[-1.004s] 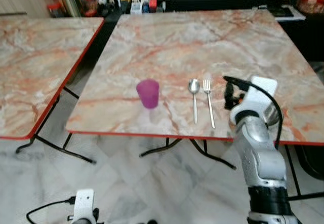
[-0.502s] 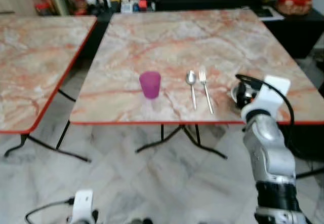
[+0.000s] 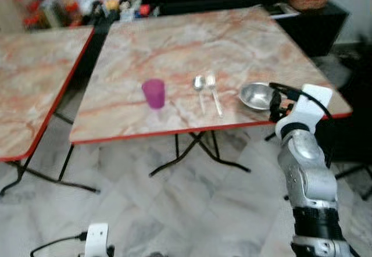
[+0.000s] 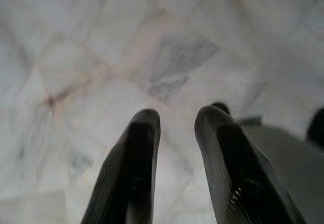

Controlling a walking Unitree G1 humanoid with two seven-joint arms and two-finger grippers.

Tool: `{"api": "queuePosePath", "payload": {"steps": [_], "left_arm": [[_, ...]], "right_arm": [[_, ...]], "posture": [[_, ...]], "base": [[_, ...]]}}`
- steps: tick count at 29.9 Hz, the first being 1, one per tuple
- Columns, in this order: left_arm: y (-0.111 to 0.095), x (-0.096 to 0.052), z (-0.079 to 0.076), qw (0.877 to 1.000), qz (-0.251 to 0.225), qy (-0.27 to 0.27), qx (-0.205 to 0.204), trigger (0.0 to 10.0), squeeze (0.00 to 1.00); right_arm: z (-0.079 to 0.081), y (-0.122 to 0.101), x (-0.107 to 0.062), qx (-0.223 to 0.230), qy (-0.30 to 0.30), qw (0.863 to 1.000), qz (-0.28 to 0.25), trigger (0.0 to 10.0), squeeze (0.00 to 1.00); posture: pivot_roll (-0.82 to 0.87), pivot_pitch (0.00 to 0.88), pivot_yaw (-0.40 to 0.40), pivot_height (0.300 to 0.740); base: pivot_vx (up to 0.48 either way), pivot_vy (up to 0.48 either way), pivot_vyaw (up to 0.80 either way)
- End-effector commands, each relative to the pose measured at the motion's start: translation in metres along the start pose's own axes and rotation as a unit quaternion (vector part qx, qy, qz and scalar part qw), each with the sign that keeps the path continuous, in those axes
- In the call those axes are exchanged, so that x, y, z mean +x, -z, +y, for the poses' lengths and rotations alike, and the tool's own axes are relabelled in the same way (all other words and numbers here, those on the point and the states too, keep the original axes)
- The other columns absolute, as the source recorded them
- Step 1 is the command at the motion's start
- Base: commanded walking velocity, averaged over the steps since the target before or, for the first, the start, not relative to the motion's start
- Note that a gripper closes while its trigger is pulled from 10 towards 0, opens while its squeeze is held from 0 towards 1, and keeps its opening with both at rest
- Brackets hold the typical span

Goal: Setting the table

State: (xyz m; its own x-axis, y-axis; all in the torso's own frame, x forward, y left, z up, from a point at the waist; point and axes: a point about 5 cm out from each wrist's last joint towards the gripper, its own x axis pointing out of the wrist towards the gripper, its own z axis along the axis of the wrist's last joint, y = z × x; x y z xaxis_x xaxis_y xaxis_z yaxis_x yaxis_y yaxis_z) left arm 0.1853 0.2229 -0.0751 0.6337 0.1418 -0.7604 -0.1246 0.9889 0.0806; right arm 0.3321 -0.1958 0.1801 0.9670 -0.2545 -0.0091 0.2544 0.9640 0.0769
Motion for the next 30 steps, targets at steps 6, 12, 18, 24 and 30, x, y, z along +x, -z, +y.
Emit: {"api": "queuePosePath", "payload": {"steps": [6, 12, 18, 24, 30], "left_arm": [[0.0035, -0.0005, 0.0012, 1.000, 0.011, 0.000, 0.006, 10.0, 0.00], [0.0038, -0.0007, 0.0017, 1.000, 0.011, 0.000, 0.006, 10.0, 0.00], [0.0043, -0.0007, 0.0014, 1.000, 0.012, 0.000, 0.006, 10.0, 0.00], [0.0045, -0.0007, 0.0011, 1.000, 0.012, 0.000, 0.006, 10.0, 0.00], [0.0046, -0.0007, 0.0011, 1.000, 0.012, 0.000, 0.006, 10.0, 0.00]], "right_arm": [[0.0054, 0.0004, 0.0007, -0.008, -0.009, 1.000, 0.003, 10.0, 0.00], [0.0056, 0.0026, 0.0002, -0.012, -0.008, 1.000, 0.008, 10.0, 0.00], [0.0052, 0.0026, 0.0002, -0.010, -0.006, 1.000, 0.008, 10.0, 0.00], [0.0049, 0.0016, 0.0006, -0.009, -0.005, 1.000, 0.007, 10.0, 0.00], [0.0053, 0.0010, 0.0010, -0.008, -0.008, 1.000, 0.006, 10.0, 0.00]], "posture": [[-0.09, 0.124, 0.047, 0.740], [-0.09, 0.124, 0.049, 0.740], [-0.09, 0.124, 0.048, 0.740], [-0.09, 0.126, 0.048, 0.740], [-0.09, 0.126, 0.048, 0.740]], "base": [[0.296, 0.000, 0.00], [0.296, 0.000, 0.00], [0.296, 0.000, 0.00], [0.295, 0.000, 0.00], [0.298, 0.000, 0.00]]}}
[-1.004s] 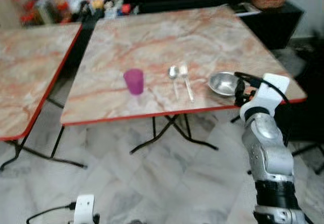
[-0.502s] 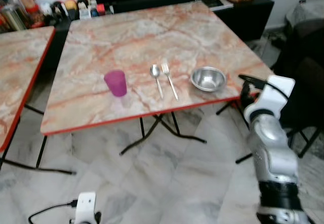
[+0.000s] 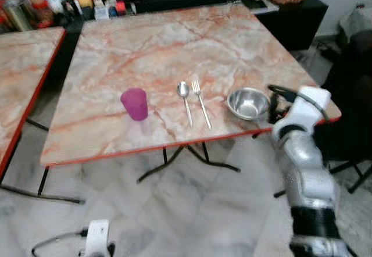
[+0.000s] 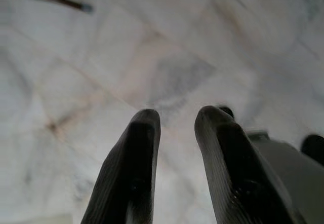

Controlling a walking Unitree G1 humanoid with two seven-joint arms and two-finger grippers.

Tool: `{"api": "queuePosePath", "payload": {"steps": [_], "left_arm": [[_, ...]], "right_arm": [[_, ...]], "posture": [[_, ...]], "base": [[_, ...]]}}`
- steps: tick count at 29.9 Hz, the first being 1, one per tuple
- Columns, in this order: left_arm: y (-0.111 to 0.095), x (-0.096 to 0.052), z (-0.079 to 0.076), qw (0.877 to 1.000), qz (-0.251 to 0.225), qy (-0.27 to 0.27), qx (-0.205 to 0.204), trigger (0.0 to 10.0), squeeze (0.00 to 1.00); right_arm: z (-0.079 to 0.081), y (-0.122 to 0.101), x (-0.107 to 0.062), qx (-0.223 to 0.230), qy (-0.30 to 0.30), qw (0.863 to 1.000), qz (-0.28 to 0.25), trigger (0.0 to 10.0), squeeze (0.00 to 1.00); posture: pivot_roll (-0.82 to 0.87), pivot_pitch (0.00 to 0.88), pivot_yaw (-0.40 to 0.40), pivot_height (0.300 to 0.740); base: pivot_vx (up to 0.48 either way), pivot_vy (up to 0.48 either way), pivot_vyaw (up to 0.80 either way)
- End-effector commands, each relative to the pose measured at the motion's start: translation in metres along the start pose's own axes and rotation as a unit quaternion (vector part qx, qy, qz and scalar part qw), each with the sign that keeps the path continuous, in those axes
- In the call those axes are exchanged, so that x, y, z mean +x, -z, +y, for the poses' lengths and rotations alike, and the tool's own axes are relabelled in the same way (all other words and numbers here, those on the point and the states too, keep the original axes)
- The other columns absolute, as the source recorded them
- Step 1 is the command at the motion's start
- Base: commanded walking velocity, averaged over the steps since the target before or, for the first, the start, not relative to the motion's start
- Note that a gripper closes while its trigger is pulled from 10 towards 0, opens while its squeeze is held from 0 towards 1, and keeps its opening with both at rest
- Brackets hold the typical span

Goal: Setting the table

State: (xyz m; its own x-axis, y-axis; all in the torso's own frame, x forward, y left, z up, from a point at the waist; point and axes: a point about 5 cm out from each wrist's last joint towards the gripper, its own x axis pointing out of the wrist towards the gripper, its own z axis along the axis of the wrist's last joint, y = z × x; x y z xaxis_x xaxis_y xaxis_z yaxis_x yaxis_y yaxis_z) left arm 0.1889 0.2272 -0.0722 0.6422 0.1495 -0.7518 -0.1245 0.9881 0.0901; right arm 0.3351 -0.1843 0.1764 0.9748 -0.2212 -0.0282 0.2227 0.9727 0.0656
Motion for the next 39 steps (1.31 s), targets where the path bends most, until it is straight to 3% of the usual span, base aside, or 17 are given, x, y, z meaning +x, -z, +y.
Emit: {"api": "queuePosePath", "payload": {"steps": [1, 8, 27, 39], "left_arm": [[0.0093, -0.0016, -0.0030, 1.000, 0.019, 0.004, 0.003, 10.0, 0.00], [0.0092, -0.0016, -0.0034, 1.000, 0.018, 0.004, 0.003, 10.0, 0.00], [0.0107, -0.0020, -0.0018, 1.000, 0.021, 0.003, 0.004, 10.0, 0.00], [0.0163, -0.0032, -0.0011, 0.999, 0.034, 0.002, 0.007, 10.0, 0.00]], "right_arm": [[-0.0058, -0.0040, 0.0008, -0.004, 0.006, 1.000, -0.007, 10.0, 0.00], [-0.0049, -0.0048, 0.0006, -0.010, 0.004, 1.000, -0.008, 10.0, 0.00], [-0.0063, -0.0046, -0.0004, -0.002, 0.009, 1.000, -0.007, 10.0, 0.00], [-0.0126, -0.0048, 0.0006, -0.002, 0.021, 1.000, -0.006, 10.0, 0.00]], "posture": [[-0.09, 0.126, 0.048, 0.740], [-0.09, 0.127, 0.047, 0.740], [-0.10, 0.131, 0.049, 0.740], [-0.10, 0.132, 0.051, 0.740]], "base": [[0.296, 0.000, 0.00], [0.295, 0.000, 0.46], [0.292, 0.000, 0.00], [0.000, 0.000, 0.00]]}}
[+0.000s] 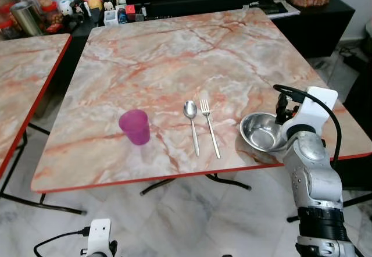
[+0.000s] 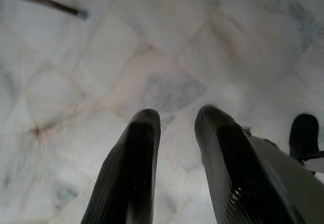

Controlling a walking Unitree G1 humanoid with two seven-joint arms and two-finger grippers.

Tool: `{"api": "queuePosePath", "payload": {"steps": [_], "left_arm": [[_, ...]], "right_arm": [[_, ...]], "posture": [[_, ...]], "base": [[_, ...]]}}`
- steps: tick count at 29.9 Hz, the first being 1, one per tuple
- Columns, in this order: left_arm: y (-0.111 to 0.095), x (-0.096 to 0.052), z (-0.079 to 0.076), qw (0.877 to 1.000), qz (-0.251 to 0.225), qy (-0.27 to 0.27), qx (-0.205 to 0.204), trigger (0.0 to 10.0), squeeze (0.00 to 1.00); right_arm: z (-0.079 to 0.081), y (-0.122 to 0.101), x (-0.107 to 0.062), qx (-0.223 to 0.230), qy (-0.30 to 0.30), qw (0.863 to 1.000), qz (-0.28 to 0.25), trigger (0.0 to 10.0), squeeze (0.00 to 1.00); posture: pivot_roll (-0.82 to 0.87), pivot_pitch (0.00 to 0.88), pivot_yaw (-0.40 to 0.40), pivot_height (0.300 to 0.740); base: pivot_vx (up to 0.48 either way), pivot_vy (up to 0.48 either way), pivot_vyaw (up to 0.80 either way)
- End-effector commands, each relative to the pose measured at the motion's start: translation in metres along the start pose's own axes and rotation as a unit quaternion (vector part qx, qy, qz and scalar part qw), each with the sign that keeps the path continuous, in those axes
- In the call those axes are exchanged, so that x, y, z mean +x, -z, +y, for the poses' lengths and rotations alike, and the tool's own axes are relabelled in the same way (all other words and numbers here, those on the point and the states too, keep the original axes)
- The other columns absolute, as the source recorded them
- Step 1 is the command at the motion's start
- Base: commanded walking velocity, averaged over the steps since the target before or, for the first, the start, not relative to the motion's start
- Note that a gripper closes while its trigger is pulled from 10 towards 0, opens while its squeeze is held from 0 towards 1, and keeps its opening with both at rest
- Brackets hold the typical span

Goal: Setting the table

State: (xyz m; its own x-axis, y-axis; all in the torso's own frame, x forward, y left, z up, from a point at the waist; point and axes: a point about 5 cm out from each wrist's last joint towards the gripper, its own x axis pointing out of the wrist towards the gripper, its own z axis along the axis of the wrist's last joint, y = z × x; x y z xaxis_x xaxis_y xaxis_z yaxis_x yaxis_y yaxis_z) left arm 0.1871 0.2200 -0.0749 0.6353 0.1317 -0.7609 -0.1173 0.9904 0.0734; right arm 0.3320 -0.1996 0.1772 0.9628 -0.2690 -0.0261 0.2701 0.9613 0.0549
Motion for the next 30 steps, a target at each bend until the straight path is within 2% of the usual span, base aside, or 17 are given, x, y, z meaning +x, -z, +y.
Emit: {"api": "queuePosePath", "payload": {"steps": [1, 7, 13, 14, 15, 17, 19, 20, 27, 30], "left_arm": [[0.014, -0.003, 0.004, 0.999, 0.030, -0.007, 0.009, 10.0, 0.00], [0.015, -0.003, 0.000, 0.999, 0.032, -0.004, 0.011, 10.0, 0.00], [0.016, -0.003, -0.002, 0.999, 0.035, -0.001, 0.014, 10.0, 0.00], [0.016, -0.003, -0.002, 0.999, 0.036, -0.001, 0.014, 10.0, 0.00], [0.016, -0.003, -0.001, 0.999, 0.036, -0.001, 0.014, 10.0, 0.00], [0.017, -0.003, 0.002, 0.999, 0.037, -0.001, 0.014, 10.0, 0.00], [0.017, -0.004, 0.004, 0.999, 0.038, -0.002, 0.015, 10.0, 0.00], [0.018, -0.004, 0.008, 0.999, 0.040, -0.004, 0.015, 10.0, 0.00], [0.021, -0.006, 0.018, 0.999, 0.043, -0.008, 0.017, 10.0, 0.00], [0.020, -0.006, 0.021, 0.999, 0.043, -0.010, 0.017, 10.0, 0.00]], "right_arm": [[0.000, -0.002, 0.001, 0.005, 0.000, 1.000, -0.001, 10.0, 0.00], [-0.007, -0.003, 0.003, 0.011, 0.014, 1.000, 0.001, 10.0, 0.00], [-0.019, 0.006, 0.003, 0.017, 0.038, 0.999, 0.024, 10.0, 0.00], [-0.022, 0.010, 0.003, 0.020, 0.045, 0.998, 0.032, 10.0, 0.11], [-0.024, 0.013, 0.003, 0.029, 0.051, 0.998, 0.039, 10.0, 1.00], [-0.028, 0.022, 0.001, 0.055, 0.065, 0.994, 0.062, 10.0, 1.00], [-0.030, 0.026, 0.001, 0.062, 0.071, 0.993, 0.071, 10.0, 1.00], [-0.029, 0.027, 0.000, 0.078, 0.067, 0.992, 0.076, 10.0, 0.02], [-0.027, 0.025, -0.001, 0.096, 0.060, 0.991, 0.075, 10.0, 0.00], [-0.025, 0.025, 0.000, 0.122, 0.061, 0.987, 0.081, 10.0, 0.00]], "posture": [[-0.09, 0.131, 0.050, 0.740], [-0.10, 0.128, 0.051, 0.740], [-0.10, 0.121, 0.051, 0.740], [-0.10, 0.119, 0.051, 0.740], [-0.09, 0.117, 0.051, 0.740], [-0.09, 0.115, 0.052, 0.740], [-0.09, 0.112, 0.052, 0.740], [-0.09, 0.109, 0.053, 0.740], [-0.10, 0.105, 0.053, 0.740], [-0.09, 0.110, 0.053, 0.740]], "base": [[0.000, 0.000, 0.00], [0.000, 0.000, 0.00], [0.000, 0.000, 0.00], [0.000, 0.000, 0.00], [0.000, 0.000, 0.00], [0.000, 0.000, 0.00], [0.000, 0.000, 0.00], [0.000, 0.000, 0.00], [0.000, 0.000, 0.00], [0.000, 0.000, 0.00]]}}
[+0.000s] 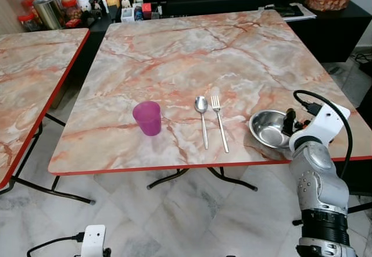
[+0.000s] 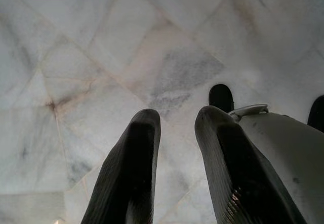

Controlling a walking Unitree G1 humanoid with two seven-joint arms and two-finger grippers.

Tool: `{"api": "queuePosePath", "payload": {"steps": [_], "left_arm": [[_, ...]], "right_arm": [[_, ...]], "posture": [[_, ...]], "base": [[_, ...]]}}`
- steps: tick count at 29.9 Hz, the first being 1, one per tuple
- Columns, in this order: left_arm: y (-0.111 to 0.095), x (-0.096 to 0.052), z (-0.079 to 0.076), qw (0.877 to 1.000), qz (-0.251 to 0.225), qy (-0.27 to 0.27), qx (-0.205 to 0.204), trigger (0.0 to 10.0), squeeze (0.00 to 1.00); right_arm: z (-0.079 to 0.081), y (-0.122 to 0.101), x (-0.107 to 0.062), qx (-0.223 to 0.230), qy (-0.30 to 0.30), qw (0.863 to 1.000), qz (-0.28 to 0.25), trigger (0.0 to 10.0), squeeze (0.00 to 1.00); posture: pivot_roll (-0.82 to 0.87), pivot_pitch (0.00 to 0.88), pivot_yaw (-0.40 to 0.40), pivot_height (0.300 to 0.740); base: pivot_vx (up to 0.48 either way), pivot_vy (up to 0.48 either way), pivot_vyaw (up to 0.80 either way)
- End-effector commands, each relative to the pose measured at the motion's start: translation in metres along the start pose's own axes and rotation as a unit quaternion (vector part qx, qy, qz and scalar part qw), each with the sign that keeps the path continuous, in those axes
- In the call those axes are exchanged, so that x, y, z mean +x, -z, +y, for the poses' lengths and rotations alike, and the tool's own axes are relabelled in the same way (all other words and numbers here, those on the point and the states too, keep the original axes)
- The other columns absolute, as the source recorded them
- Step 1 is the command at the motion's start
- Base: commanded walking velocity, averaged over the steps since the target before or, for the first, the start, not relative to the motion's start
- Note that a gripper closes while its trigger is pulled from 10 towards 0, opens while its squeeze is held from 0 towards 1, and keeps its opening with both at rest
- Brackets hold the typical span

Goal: Setting the table

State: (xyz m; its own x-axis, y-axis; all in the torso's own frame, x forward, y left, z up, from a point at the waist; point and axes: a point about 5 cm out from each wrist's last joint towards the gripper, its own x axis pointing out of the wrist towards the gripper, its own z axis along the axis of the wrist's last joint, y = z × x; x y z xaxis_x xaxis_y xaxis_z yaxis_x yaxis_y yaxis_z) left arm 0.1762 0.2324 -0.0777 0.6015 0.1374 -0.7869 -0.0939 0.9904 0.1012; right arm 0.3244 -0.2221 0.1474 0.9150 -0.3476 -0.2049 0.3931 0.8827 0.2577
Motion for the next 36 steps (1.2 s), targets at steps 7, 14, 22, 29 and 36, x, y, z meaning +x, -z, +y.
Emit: {"api": "queuePosePath", "payload": {"steps": [7, 14, 22, 29, 36], "left_arm": [[0.011, -0.003, 0.006, 1.000, 0.021, -0.007, -0.005, 10.0, 0.00], [0.013, -0.003, 0.002, 1.000, 0.023, -0.005, -0.005, 10.0, 0.00], [0.013, -0.002, -0.001, 1.000, 0.023, -0.002, -0.004, 10.0, 0.00], [0.012, -0.002, -0.002, 1.000, 0.022, -0.002, -0.004, 10.0, 0.00], [0.009, -0.001, -0.002, 1.000, 0.020, -0.003, -0.005, 10.0, 0.00]], "right_arm": [[0.002, -0.009, -0.001, 0.019, 0.009, 1.000, -0.015, 10.0, 0.00], [-0.003, -0.015, -0.002, 0.019, 0.022, 0.999, -0.025, 10.0, 0.00], [-0.008, -0.002, -0.002, 0.011, 0.034, 0.999, 0.006, 10.0, 0.00], [-0.008, 0.000, -0.002, 0.009, 0.035, 0.999, 0.016, 10.0, 0.00], [-0.009, 0.008, -0.001, 0.019, 0.041, 0.998, 0.042, 10.0, 0.00]], "posture": [[-0.09, 0.119, 0.054, 0.740], [-0.10, 0.122, 0.053, 0.740], [-0.09, 0.124, 0.054, 0.740], [-0.09, 0.132, 0.054, 0.740], [-0.09, 0.137, 0.053, 0.740]], "base": [[0.000, 0.000, 0.00], [0.000, 0.000, 0.00], [0.000, 0.000, 0.00], [0.000, 0.000, 0.00], [0.000, 0.000, 0.00]]}}
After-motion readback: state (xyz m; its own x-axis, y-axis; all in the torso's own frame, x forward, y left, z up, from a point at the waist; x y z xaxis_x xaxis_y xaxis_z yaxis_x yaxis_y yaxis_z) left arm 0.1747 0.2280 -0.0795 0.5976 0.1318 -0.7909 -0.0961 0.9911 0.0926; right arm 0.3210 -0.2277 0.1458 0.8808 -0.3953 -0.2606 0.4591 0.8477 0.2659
